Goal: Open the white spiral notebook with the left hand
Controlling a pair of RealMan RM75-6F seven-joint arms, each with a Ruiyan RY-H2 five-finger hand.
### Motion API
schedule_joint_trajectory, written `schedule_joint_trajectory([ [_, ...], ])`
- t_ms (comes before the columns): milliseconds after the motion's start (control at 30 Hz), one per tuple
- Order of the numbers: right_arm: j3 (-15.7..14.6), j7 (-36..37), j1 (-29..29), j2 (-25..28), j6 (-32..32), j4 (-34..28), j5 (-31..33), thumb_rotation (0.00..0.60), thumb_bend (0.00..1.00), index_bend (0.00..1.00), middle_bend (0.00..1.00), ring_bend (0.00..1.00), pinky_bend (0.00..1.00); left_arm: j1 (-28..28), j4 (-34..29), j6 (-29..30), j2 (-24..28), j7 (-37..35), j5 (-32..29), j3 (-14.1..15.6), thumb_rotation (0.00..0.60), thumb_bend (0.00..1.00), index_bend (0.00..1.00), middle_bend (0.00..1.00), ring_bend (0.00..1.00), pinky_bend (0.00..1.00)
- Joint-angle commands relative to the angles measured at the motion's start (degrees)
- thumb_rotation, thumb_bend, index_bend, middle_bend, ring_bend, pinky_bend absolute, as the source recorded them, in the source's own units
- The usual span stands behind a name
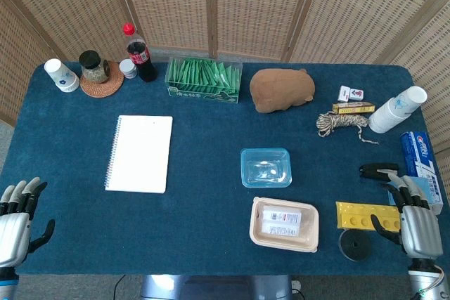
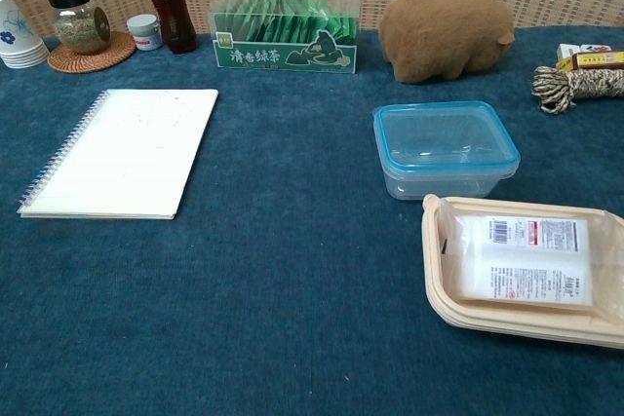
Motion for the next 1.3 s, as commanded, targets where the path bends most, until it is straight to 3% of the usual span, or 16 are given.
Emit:
schedule_joint_trajectory([
  [33,0.02,-0.06,-0.02,-0.04,0.05,-0.03,0.03,0.600,0.31,0.23,0.15,0.04,0.12,-0.13,-0.04,-0.30,-0.05,0.18,-0.15,-0.01,0.600,0.37,0.22,0.09,0.01,0.00],
  [400,0.01,-0.46,-0.14,0.23,0.26,-0.24,0.05,0.600,0.30,0.23,0.15,0.04,0.12,-0.98,-0.40,-1.73,0.45,0.80,-0.37,-0.22,0.600,0.36,0.21,0.09,0.02,0.00],
  [733,-0.02,-0.13,-0.71,-0.02,0.55,-0.01,0.95,0.600,0.31,0.23,0.15,0.04,0.12,-8.22,-2.51,-12.79,-0.16,5.91,-1.18,-1.42,0.600,0.36,0.21,0.07,0.02,0.00],
  [1000,0.09,-0.28,-1.61,0.87,1.36,-0.18,1.88,0.600,0.30,0.23,0.15,0.04,0.12,-17.02,0.12,-23.73,-6.44,10.01,-6.15,-5.45,0.600,0.37,0.21,0.07,0.01,0.00],
  [1300,0.11,-0.37,-2.29,0.82,1.61,0.00,2.85,0.600,0.31,0.23,0.15,0.04,0.12,-24.28,4.56,-31.10,-13.71,14.61,-12.50,-8.16,0.600,0.36,0.21,0.05,0.00,0.00],
])
